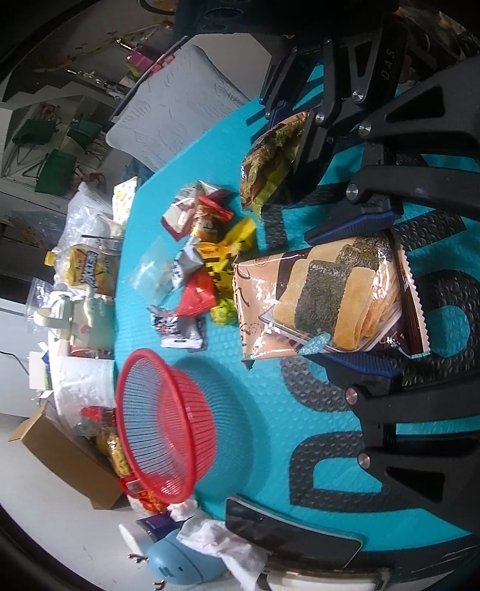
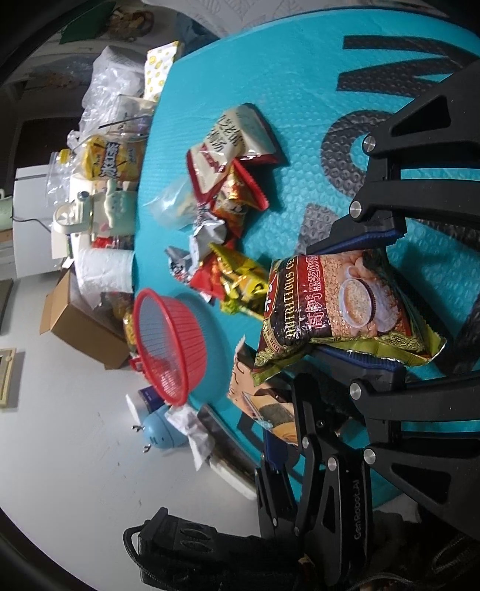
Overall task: Organize snacks
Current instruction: 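Lift both held packets and carry them over the red mesh basket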
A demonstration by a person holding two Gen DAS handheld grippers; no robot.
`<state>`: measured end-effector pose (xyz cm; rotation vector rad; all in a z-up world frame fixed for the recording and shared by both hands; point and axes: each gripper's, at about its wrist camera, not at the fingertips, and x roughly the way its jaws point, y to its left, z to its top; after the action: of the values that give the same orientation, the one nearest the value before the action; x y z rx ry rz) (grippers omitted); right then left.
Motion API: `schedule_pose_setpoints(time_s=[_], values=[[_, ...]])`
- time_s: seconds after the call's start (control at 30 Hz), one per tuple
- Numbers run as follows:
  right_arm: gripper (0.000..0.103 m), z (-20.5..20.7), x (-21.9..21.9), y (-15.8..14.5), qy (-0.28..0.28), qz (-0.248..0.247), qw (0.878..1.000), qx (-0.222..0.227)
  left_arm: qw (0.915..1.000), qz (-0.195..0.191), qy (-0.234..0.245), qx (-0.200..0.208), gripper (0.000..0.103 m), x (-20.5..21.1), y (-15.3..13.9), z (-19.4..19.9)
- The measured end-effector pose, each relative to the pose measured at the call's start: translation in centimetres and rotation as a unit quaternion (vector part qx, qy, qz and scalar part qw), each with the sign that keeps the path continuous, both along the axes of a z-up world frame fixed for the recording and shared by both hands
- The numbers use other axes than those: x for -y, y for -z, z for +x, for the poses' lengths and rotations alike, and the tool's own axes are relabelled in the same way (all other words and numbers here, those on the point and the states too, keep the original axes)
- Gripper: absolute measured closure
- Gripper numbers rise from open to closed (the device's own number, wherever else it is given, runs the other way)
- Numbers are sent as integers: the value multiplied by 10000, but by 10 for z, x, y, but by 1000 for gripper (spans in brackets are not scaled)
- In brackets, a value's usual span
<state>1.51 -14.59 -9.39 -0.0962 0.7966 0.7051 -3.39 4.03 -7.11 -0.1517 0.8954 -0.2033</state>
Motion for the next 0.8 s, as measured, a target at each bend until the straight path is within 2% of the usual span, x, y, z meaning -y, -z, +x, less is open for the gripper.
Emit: schedule_pose_setpoints(time_s=[0.2, 0.53, 0.8], values=[[59, 2, -2, -21, -35, 127, 9996, 253, 9994, -104, -90, 313, 50, -10, -22, 2], [59, 17, -19, -60, -293, 199, 9968, 722, 9948, 142, -283, 966, 50, -28, -64, 8], [59, 39, -44, -87, -553, 301, 9928, 1023, 9902, 281, -469, 1289, 50, -49, -84, 26]])
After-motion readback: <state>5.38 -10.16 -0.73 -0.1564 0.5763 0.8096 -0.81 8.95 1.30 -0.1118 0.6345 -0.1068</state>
